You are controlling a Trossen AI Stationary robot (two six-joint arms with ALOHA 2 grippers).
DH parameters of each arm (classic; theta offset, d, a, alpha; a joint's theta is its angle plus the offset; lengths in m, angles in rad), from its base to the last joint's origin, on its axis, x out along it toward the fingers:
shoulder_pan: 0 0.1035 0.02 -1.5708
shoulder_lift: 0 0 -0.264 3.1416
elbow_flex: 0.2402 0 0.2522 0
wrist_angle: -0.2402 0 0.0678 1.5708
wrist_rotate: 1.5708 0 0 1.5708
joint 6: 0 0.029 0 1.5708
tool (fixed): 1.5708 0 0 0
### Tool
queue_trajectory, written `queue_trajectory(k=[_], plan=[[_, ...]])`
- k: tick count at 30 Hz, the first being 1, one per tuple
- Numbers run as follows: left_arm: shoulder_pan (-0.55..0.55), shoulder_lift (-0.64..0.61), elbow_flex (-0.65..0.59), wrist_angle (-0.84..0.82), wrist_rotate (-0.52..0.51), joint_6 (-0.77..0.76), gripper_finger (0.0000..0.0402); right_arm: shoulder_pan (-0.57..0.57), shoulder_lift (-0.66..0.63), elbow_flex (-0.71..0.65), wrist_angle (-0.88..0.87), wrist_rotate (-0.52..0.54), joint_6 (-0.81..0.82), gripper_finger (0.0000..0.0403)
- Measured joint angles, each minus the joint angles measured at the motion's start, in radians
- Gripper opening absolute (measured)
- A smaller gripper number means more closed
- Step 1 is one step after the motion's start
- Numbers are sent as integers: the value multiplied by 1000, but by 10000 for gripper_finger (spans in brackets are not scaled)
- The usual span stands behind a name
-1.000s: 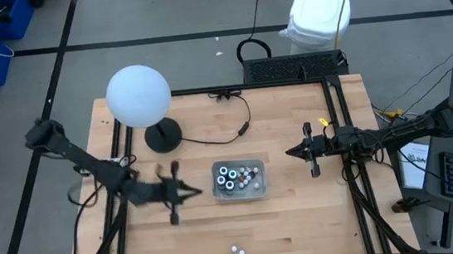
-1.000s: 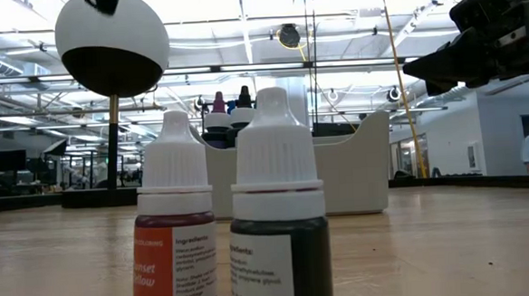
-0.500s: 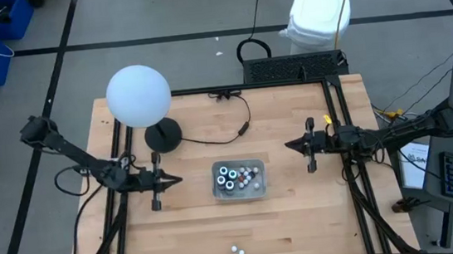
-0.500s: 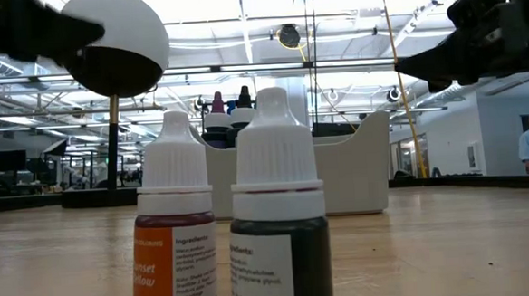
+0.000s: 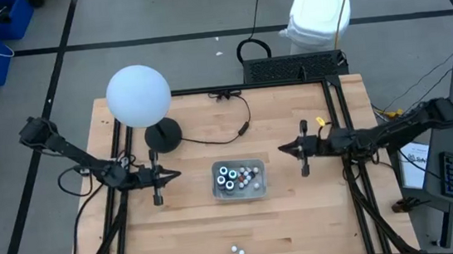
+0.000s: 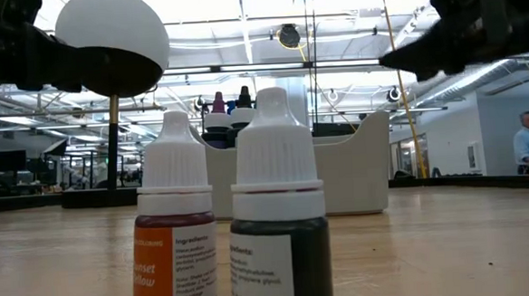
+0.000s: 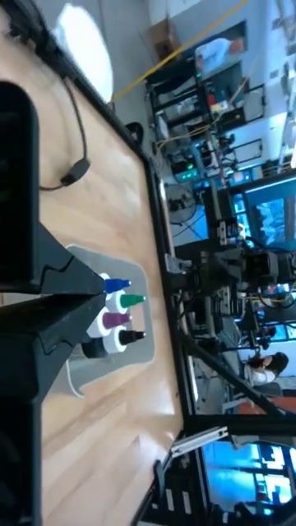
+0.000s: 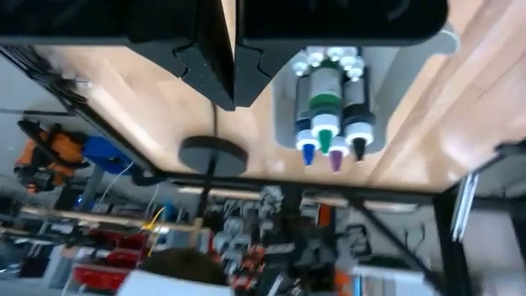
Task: Pick & Place food coloring
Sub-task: Put the small red food coloring bottle into the gray bin
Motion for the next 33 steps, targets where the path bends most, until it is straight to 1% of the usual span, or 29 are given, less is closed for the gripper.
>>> queue_trajectory(k=[3,8,11,14,17,21,23,25,29,33], plan=[[0,0,0,0,-2,24,11,89,93,119,-103,73,-9,0],[0,0,0,-1,-1,5,12,280,314,371,-293,261,9,0],[0,0,0,2,2,-34,12,392,462,521,-331,361,9,0],[0,0,0,32,3,-15,12,471,606,651,-339,416,9,0],[0,0,0,54,3,-13,10,515,750,776,-327,436,32,0],[0,0,0,54,3,-56,4,536,936,957,-325,435,71,0],[0,0,0,54,3,-82,3,549,1027,1054,-365,426,76,0],[0,0,1,54,3,-112,7,562,1115,1154,-436,392,68,3],[0,0,1,46,5,-161,25,586,1252,1308,-544,376,69,29],[0,0,1,45,6,-195,36,592,1315,1369,-551,378,102,67]])
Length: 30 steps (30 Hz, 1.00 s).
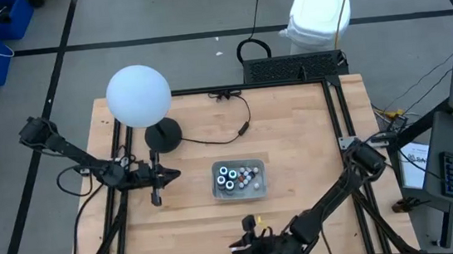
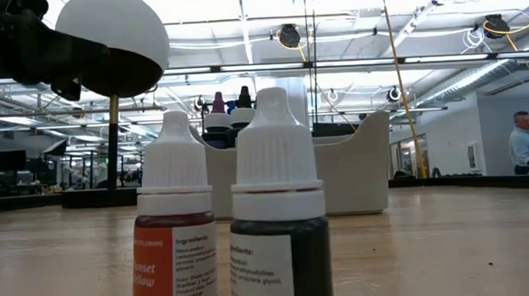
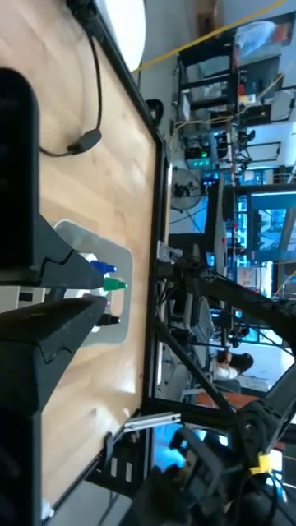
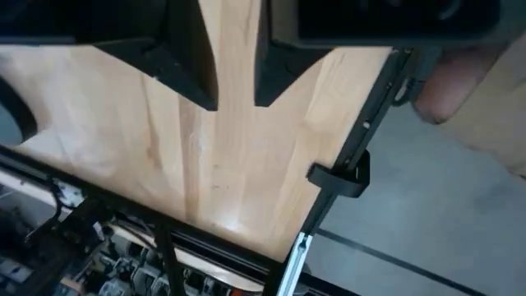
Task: Pick & Place food coloring
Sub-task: Put the small red food coloring bottle into the gray bin
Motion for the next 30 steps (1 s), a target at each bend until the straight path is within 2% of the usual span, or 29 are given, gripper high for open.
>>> queue_trajectory(k=[8,12,19,23,30], plan=[[0,0,0,4,0,6,36,7,14,-4,1,-47,110,149],[0,0,0,6,0,35,37,7,16,-15,-6,-49,126,174],[0,0,0,9,-1,65,37,7,17,-66,-4,-108,178,181],[0,0,0,9,-2,89,37,9,17,-89,2,-107,221,177],[0,0,0,11,-2,85,37,9,88,-90,96,-155,202,180]])
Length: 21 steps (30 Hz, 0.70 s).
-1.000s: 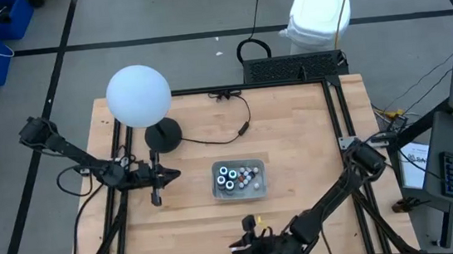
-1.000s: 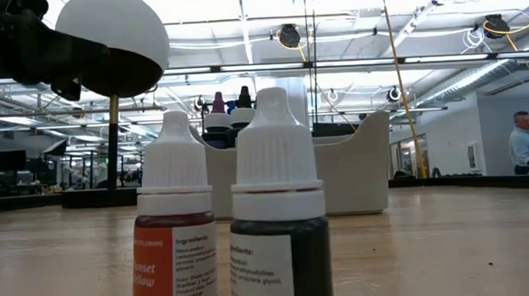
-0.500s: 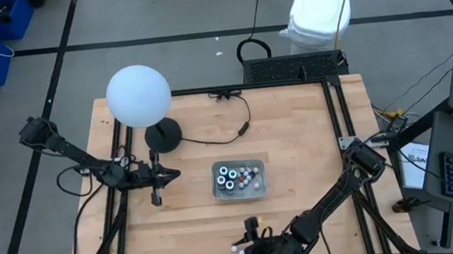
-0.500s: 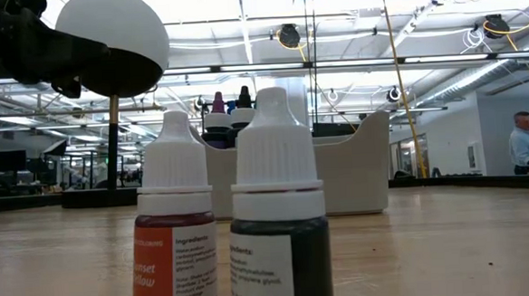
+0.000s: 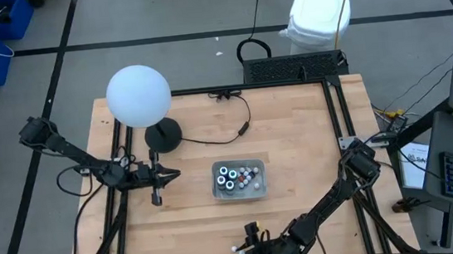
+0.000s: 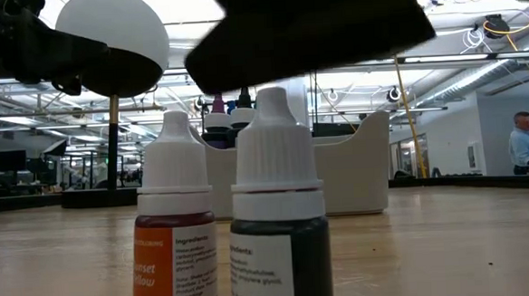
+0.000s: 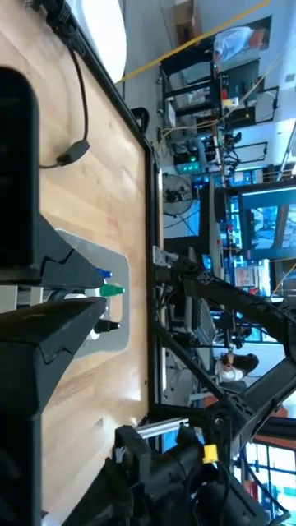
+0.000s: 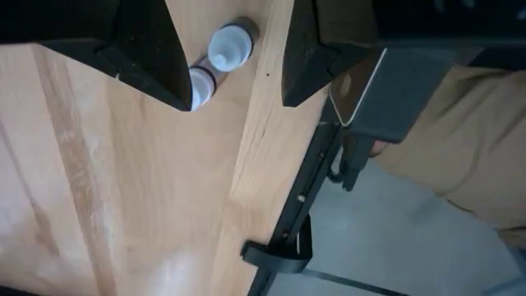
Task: Pick & Place food coloring
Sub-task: Put the small red food coloring bottle into the gray bin
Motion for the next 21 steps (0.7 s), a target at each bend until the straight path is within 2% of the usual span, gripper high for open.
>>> queue_trajectory(k=[21], plan=[[0,0,0,-3,0,-29,37,5,43,0,-12,29,80,176]])
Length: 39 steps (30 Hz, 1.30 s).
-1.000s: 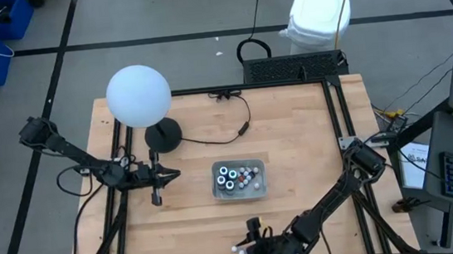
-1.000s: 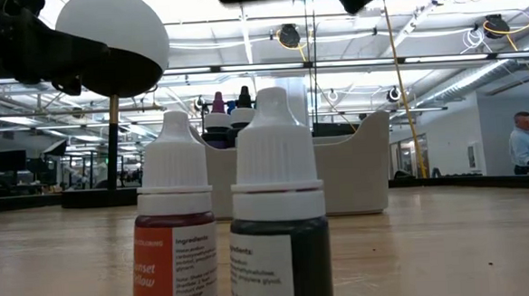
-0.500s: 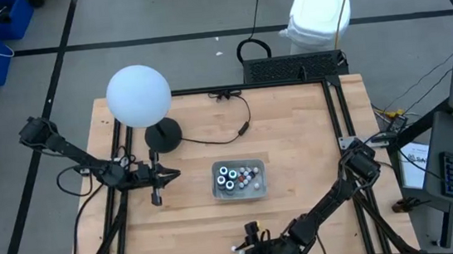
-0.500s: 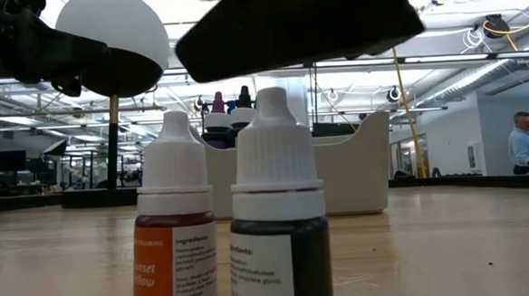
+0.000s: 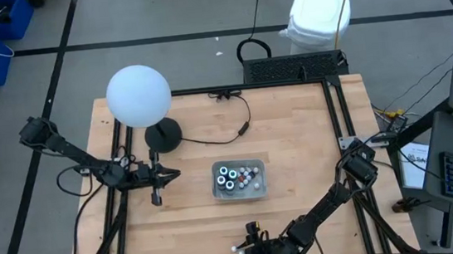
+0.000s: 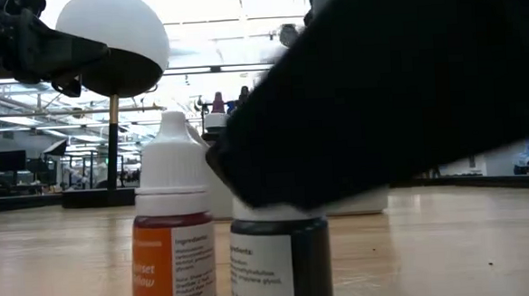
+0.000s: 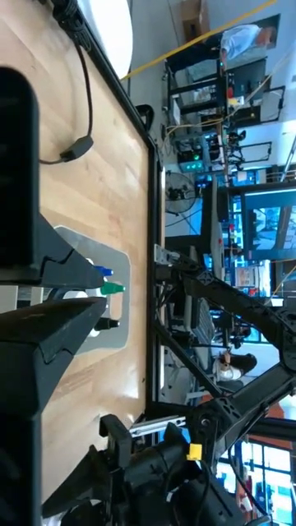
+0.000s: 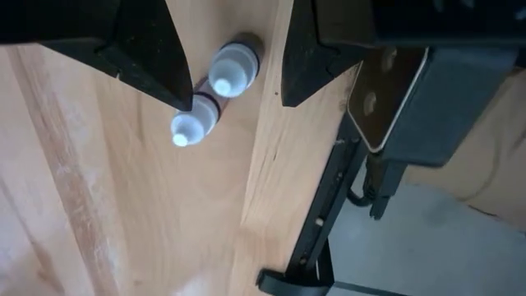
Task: Pick & Place food coloring
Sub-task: Put the small red food coloring bottle into the gray bin
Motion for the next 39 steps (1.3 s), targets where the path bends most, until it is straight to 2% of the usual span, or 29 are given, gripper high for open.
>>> queue_trajectory(k=[10,26,32,37,39], plan=[[0,0,0,0,0,0,37,-2,-1,0,-5,0,38,167],[0,0,0,0,0,0,37,-9,-3,1,-26,-11,60,45],[0,0,0,0,0,0,37,-16,-12,2,-38,-57,51,44],[0,0,0,-2,0,0,37,-16,-103,0,-210,-52,41,44],[0,0,0,-2,0,1,37,-16,-163,0,-293,-12,43,44]])
